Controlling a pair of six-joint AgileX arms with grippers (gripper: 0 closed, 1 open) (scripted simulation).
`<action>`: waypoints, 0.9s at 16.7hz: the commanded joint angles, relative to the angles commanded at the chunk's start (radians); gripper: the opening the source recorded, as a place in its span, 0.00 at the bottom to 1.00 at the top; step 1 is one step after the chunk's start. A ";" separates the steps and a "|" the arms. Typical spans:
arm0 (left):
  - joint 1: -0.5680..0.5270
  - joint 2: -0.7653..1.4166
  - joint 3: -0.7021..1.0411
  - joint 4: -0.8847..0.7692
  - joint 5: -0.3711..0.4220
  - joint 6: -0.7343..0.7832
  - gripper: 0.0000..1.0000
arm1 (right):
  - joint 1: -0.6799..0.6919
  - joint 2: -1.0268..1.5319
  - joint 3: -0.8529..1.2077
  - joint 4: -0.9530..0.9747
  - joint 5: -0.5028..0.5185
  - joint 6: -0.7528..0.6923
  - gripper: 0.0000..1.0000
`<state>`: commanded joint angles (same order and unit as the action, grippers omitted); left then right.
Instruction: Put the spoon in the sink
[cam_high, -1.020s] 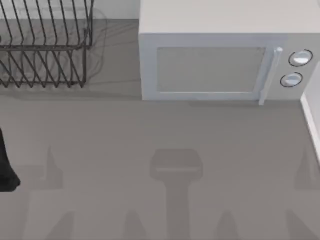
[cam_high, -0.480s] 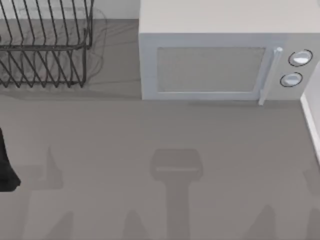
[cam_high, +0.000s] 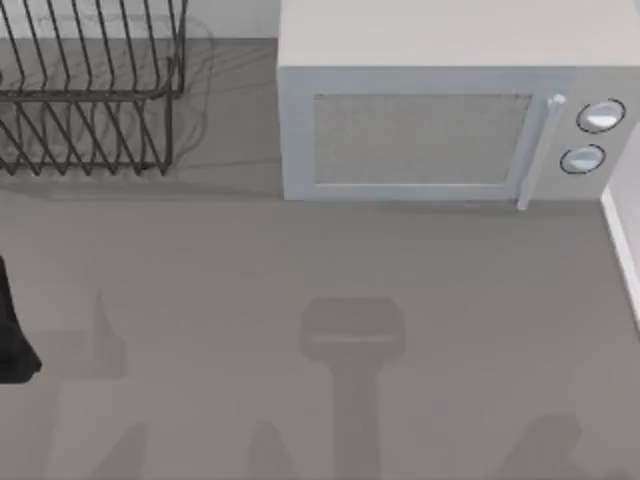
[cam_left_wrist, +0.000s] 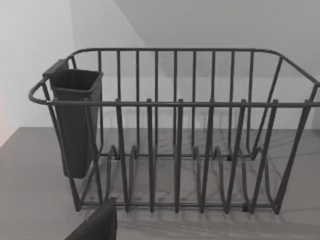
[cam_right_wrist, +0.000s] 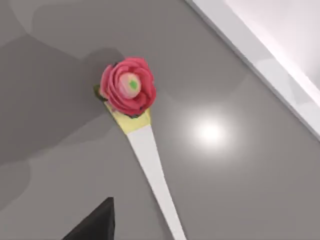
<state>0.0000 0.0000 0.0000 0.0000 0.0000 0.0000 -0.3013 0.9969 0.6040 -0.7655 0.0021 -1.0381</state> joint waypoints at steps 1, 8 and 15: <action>0.000 0.000 0.000 0.000 0.000 0.000 1.00 | -0.021 0.072 0.045 -0.055 -0.001 -0.078 1.00; 0.000 0.000 0.000 0.000 0.000 0.000 1.00 | -0.115 0.372 0.259 -0.289 -0.007 -0.406 1.00; 0.000 0.000 0.000 0.000 0.000 0.000 1.00 | -0.113 0.387 0.253 -0.279 -0.007 -0.413 1.00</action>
<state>0.0000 0.0000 0.0000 0.0000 0.0000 0.0000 -0.4145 1.3840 0.8573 -1.0444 -0.0051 -1.4510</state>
